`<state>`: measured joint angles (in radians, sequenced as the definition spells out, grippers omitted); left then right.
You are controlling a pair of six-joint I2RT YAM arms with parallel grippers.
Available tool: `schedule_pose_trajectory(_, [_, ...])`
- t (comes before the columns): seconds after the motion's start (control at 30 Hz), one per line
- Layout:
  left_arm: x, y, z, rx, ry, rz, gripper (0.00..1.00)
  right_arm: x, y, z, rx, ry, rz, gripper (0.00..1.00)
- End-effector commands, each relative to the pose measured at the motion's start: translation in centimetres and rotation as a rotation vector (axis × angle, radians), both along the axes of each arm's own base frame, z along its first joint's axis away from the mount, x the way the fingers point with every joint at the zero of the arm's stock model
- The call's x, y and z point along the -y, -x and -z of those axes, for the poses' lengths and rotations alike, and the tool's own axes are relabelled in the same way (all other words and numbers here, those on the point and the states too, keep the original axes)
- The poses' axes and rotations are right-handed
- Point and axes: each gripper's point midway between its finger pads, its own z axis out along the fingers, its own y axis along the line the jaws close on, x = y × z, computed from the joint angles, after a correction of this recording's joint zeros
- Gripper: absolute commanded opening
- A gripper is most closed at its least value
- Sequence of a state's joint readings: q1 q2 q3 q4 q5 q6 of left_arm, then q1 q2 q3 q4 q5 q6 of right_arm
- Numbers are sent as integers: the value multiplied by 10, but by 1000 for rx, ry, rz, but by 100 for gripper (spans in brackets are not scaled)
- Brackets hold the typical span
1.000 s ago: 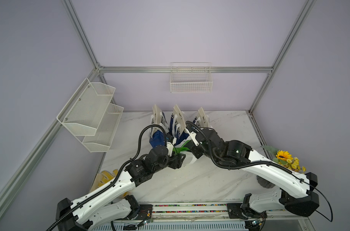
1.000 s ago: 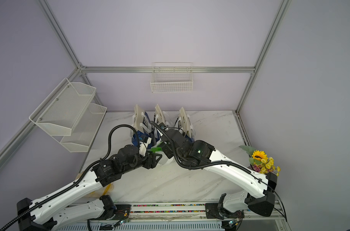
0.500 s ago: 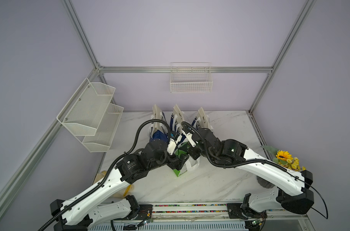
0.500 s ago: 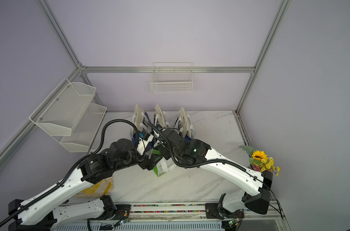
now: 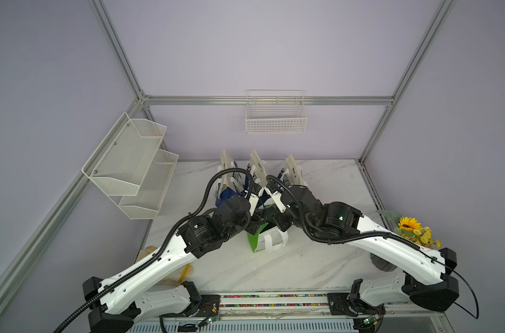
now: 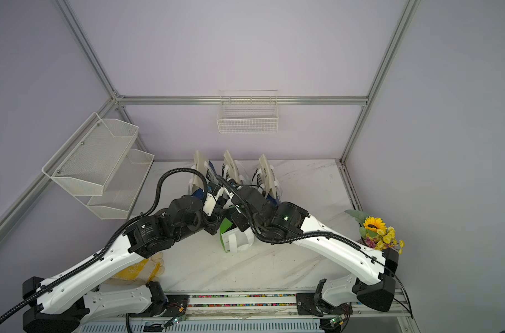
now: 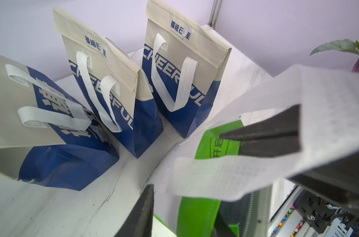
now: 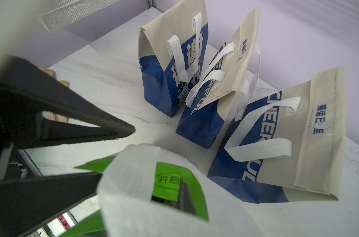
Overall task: Open the takeout bag
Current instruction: Open the takeout bag at the center of the board, then pick up the takeout bag at the center of the board.
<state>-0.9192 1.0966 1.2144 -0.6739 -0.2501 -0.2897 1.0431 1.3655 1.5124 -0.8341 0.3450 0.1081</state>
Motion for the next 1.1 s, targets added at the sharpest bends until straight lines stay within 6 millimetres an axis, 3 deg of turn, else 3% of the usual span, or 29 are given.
schedule_pose_trajectory(0.0, [10, -3, -23, 62, 72, 24, 40, 0, 4, -10, 10, -44, -8, 0])
schedule_pose_trajectory(0.1, [12, -6, -20, 67, 57, 24, 32, -1, 4, -12, 9, -50, -8, 0])
schedule_pose_trajectory(0.2, [13, -7, -22, 83, 61, 30, 14, 3, 3, -18, 22, -66, 11, 4])
schedule_pose_trajectory(0.27, [14, -6, -24, 86, 71, 33, 2, 10, -1, -22, 50, -71, 47, 32])
schedule_pose_trajectory(0.3, [14, -6, -25, 84, 78, 33, 0, 17, -2, -25, 71, -73, 73, 53])
schedule_pose_trajectory(0.33, [13, -6, -26, 82, 84, 30, 0, 24, -4, -27, 92, -73, 103, 61])
schedule_pose_trajectory(0.4, [16, -3, -27, 64, 107, 42, 0, 39, -4, -31, 129, -88, 143, 68])
schedule_pose_trajectory(0.57, [24, 6, -26, 23, 145, 92, 0, 41, -2, -27, 145, -97, 138, 71])
schedule_pose_trajectory(0.77, [21, 9, -29, 25, 157, 91, 0, 18, -8, -18, 133, -63, 80, 64])
schedule_pose_trajectory(0.93, [18, 9, -28, 30, 151, 81, 0, 12, -6, -11, 113, -46, 48, 65])
schedule_pose_trajectory(1.0, [17, 9, -28, 32, 151, 85, 0, 14, -7, -7, 112, -34, 57, 59])
schedule_pose_trajectory(1.07, [17, 10, -29, 35, 151, 85, 0, 15, -10, -3, 110, -21, 71, 44])
